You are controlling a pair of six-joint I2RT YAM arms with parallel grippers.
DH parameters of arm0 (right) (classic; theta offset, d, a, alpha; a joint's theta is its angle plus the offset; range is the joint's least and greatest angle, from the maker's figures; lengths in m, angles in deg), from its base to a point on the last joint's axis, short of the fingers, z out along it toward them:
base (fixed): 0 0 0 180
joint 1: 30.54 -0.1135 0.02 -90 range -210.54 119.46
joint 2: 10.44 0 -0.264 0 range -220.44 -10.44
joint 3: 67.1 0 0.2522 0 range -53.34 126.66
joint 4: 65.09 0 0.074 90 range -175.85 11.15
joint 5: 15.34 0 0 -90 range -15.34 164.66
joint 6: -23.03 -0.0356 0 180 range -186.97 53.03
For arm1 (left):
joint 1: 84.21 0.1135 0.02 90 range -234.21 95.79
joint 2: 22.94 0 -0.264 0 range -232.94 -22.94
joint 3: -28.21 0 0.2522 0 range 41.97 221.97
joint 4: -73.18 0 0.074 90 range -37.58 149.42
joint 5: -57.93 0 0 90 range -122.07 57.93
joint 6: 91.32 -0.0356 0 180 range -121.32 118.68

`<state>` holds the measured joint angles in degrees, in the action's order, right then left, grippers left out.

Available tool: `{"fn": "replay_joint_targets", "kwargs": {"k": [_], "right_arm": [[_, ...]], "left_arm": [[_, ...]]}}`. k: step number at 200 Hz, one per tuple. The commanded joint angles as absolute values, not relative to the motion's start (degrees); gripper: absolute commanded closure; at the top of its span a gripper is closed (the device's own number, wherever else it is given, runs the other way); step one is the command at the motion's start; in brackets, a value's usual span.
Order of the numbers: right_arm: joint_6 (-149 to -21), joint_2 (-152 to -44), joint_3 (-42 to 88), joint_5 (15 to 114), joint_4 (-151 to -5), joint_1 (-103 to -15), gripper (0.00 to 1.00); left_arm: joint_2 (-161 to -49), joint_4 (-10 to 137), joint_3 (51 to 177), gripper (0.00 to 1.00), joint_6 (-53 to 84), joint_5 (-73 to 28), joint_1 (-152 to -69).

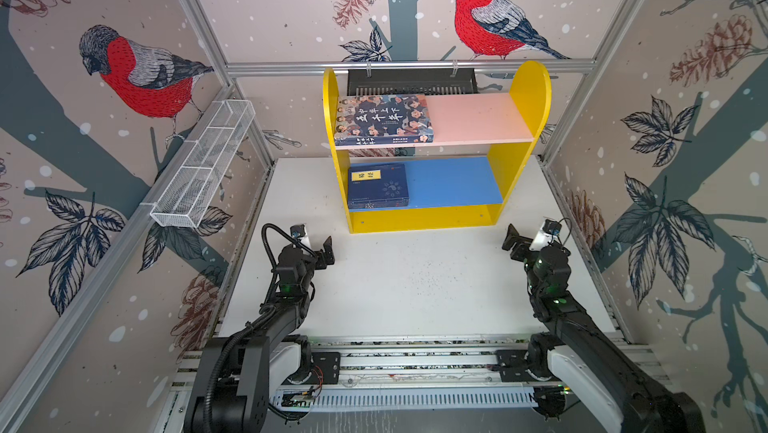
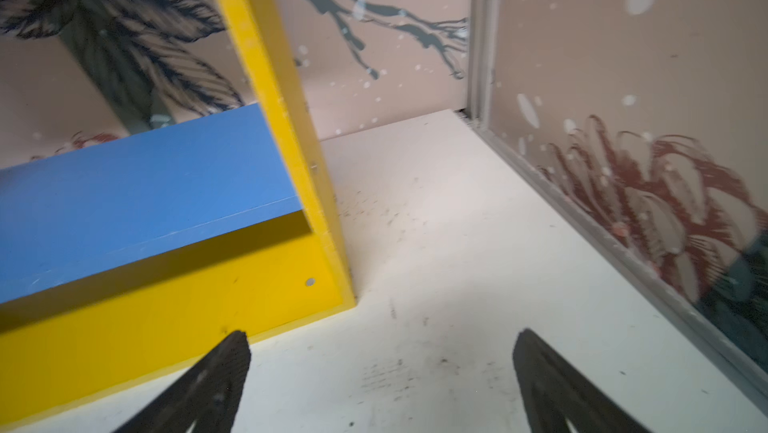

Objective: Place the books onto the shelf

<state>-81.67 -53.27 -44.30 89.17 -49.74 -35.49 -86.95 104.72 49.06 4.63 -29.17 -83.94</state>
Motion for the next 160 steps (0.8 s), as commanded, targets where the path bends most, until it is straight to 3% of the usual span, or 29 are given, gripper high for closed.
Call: {"fn": "replay_joint_targets", "kwargs": {"k": [1,98,135,160], "right_arm": [[-79.03,-51.97,-47.49,88.39,-41.34,-31.67,0.0],[-81.47,-69.7,-55.12,91.92,-11.3,-28.47,0.0],[-79.84,-77.57,-51.19,88.51,-8.61,-28.52,0.0],[-78.01,-81.95,-50.93,88.63,-3.03,-28.52,0.0]], "left_arm": [[-89.82,123.6,46.94,0.03,4.37,-29.88,-83.79],[-100.46,147.11,41.97,0.01,0.06,-33.09,-83.56],[-114.66,162.73,41.02,0.01,1.06,-36.7,-83.58],[-113.56,157.93,43.23,0.01,2.16,-39.02,-83.45]]}}
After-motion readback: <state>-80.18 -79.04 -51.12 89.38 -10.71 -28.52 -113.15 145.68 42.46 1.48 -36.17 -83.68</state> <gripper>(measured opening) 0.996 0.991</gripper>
